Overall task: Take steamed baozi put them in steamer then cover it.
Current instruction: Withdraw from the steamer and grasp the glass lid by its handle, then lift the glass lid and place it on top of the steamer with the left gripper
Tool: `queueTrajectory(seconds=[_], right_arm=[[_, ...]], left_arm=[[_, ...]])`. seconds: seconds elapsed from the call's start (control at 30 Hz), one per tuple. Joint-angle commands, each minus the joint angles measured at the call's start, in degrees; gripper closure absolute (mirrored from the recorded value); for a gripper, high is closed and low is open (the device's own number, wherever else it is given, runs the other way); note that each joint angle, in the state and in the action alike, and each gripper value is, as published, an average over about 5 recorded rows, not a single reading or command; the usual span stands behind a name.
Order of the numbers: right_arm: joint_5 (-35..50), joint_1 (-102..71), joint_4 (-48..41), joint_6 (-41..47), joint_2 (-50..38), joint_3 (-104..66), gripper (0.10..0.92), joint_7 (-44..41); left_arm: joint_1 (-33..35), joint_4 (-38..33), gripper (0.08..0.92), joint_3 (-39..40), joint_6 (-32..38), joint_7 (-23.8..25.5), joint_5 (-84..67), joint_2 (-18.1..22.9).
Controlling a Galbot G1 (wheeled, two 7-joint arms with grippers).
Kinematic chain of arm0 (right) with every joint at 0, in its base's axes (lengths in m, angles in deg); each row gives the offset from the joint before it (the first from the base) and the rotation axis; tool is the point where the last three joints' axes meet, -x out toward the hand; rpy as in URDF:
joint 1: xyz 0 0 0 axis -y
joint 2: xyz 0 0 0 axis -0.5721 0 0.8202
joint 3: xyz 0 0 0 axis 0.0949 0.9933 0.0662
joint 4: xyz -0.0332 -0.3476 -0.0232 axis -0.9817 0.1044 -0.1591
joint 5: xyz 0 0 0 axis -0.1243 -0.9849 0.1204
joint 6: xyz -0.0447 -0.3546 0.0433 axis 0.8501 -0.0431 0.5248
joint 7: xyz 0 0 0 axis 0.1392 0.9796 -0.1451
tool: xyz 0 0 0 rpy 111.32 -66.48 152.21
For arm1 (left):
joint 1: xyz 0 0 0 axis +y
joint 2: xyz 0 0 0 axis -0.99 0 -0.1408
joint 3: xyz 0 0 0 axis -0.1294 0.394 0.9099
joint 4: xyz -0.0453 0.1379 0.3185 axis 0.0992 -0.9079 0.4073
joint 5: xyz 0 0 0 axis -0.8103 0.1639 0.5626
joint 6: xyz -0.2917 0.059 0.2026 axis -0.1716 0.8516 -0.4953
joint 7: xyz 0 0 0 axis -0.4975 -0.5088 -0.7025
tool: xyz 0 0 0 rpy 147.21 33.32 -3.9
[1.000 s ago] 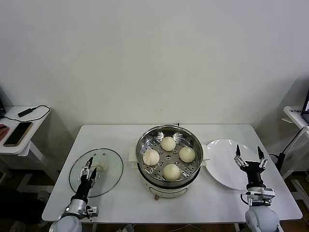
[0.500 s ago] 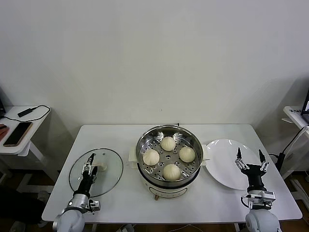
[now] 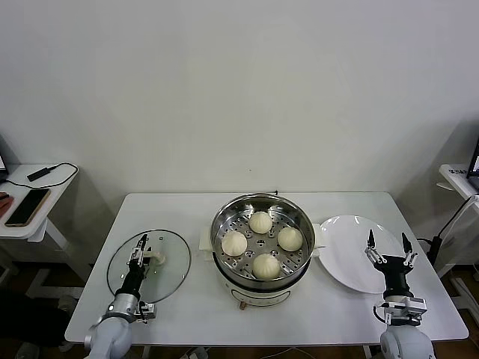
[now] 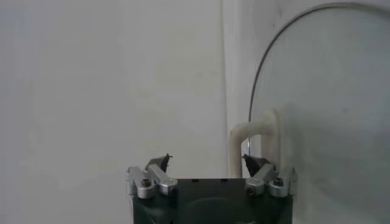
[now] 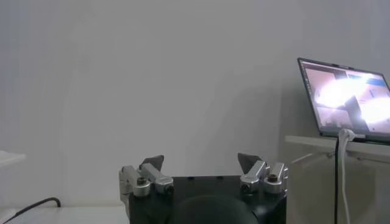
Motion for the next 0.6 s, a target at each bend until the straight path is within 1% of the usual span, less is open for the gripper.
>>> queueTrajectory(seconds=[0.03,0.47,0.53,0.6], right_arm=[[-0.1,0.0,0.0,0.0,0.1,0.0,0.203,0.0],[-0.5,0.1,0.1,-0.3,0.4,0.1,0.203,0.0],[-0.7,0.1,0.2,-0.3,0.5,0.1,0.203,0.0],[-0.8,0.2,0.2,-0.4,0.6,0.2,0.203,0.0]], left_arm=[[-1.1,1.8,0.373,-0.1,0.1,0.4,-0.2,0.0],[-0.8,1.9,0.745,0.1,1.2,2.6,-4.6,-0.3],[-0.6,1.4,0.786,0.0,1.6,3.1,-5.5,-0.5],[-0.5,0.8,0.803,-0.2,1.8,3.8,-6.6,-0.6]])
